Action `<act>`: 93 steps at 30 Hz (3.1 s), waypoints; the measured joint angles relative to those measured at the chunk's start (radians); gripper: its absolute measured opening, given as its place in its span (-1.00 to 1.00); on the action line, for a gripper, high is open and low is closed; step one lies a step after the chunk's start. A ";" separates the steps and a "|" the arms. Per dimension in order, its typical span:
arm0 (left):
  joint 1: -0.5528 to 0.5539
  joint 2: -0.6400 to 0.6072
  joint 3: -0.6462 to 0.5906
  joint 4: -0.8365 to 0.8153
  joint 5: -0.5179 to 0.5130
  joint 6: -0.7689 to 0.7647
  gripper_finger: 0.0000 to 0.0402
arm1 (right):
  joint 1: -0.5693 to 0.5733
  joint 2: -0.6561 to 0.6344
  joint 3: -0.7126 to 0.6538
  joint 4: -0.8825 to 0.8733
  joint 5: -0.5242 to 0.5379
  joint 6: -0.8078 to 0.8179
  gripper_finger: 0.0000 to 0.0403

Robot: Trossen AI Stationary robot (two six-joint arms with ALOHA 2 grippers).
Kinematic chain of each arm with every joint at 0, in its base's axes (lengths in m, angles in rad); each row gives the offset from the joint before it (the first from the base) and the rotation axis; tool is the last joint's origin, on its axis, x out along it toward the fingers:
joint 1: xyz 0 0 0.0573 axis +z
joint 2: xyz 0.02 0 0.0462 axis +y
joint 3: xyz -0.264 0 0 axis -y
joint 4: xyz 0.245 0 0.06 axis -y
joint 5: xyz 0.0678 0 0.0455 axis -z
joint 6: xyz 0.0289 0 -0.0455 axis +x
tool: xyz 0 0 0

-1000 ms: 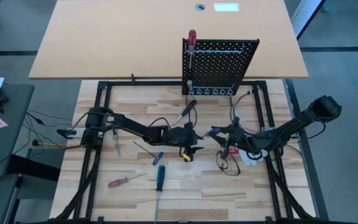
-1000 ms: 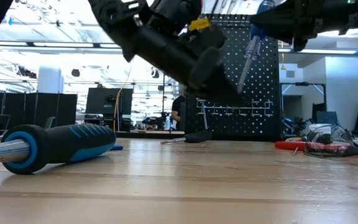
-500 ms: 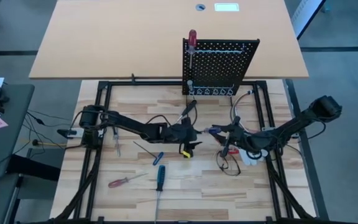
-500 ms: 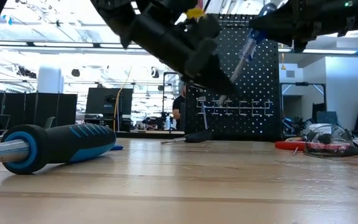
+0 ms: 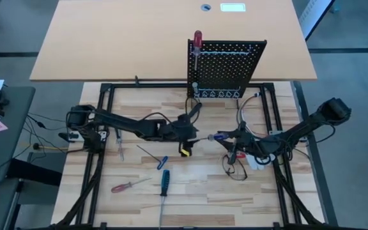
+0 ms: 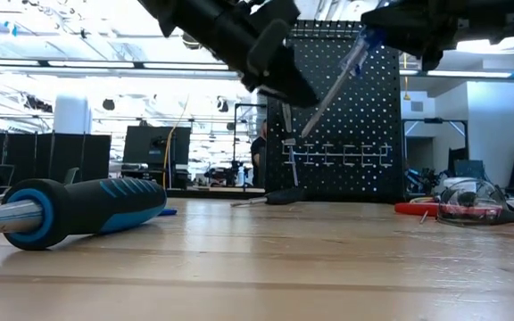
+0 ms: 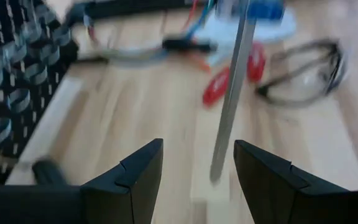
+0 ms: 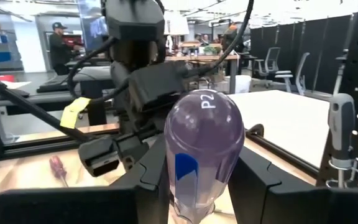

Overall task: Hang tools onto peg board
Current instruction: Hang the right blue screwdriver on the pegboard

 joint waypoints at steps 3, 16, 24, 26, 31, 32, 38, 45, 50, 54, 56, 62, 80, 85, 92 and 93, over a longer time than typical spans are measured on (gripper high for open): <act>0.000 0.023 -0.021 0.113 0.049 0.013 -0.04 | 0.000 0.000 0.000 0.000 0.001 -0.004 -0.42; -0.001 0.090 -0.022 0.150 0.075 -0.025 -0.24 | 0.004 0.000 0.002 -0.017 0.013 -0.017 -0.42; -0.002 0.086 -0.021 0.143 0.072 -0.018 -0.74 | 0.004 0.000 0.002 -0.017 0.015 -0.016 -0.42; -0.002 0.086 -0.021 0.143 0.071 -0.007 -0.90 | 0.004 0.000 0.002 -0.015 0.015 -0.013 -0.42; -0.002 0.086 -0.021 0.147 0.076 -0.023 -0.94 | 0.008 -0.001 0.002 -0.026 0.023 -0.017 -0.21; -0.003 0.086 -0.022 0.147 0.078 -0.032 -0.96 | 0.014 -0.005 0.002 -0.034 0.037 -0.024 -0.14; -0.002 0.086 -0.022 0.179 0.084 -0.054 -0.98 | 0.158 -0.108 0.002 -0.109 0.348 -0.155 0.15; 0.025 0.082 -0.022 0.326 0.085 -0.034 -0.99 | 0.277 -0.185 0.002 -0.108 0.488 -0.238 0.19; 0.083 0.068 -0.022 0.427 0.088 -0.016 -0.99 | 0.268 -0.165 0.002 -0.112 0.488 -0.242 0.19; 0.147 0.027 0.025 0.438 0.097 0.008 -0.99 | 0.246 -0.140 0.002 -0.116 0.488 -0.221 0.19; 0.175 0.011 0.069 0.441 0.096 0.025 -0.99 | 0.232 -0.129 0.002 -0.115 0.488 -0.215 0.19; 0.256 0.009 0.235 0.354 0.107 0.012 -0.99 | 0.216 -0.117 0.002 -0.119 0.487 -0.193 0.19; 0.442 0.015 0.271 0.419 0.114 -0.106 -0.99 | 0.217 -0.117 0.002 -0.120 0.486 -0.191 0.19; 0.458 0.015 0.271 0.407 0.137 -0.120 -0.99 | 0.217 -0.117 0.002 -0.119 0.485 -0.189 0.19; 0.435 0.015 0.271 0.419 0.141 -0.105 -0.99 | 0.210 -0.117 0.002 -0.119 0.484 -0.189 0.19; 0.433 0.015 0.271 0.419 0.141 -0.105 -0.99 | 0.211 -0.117 0.002 -0.119 0.484 -0.189 0.19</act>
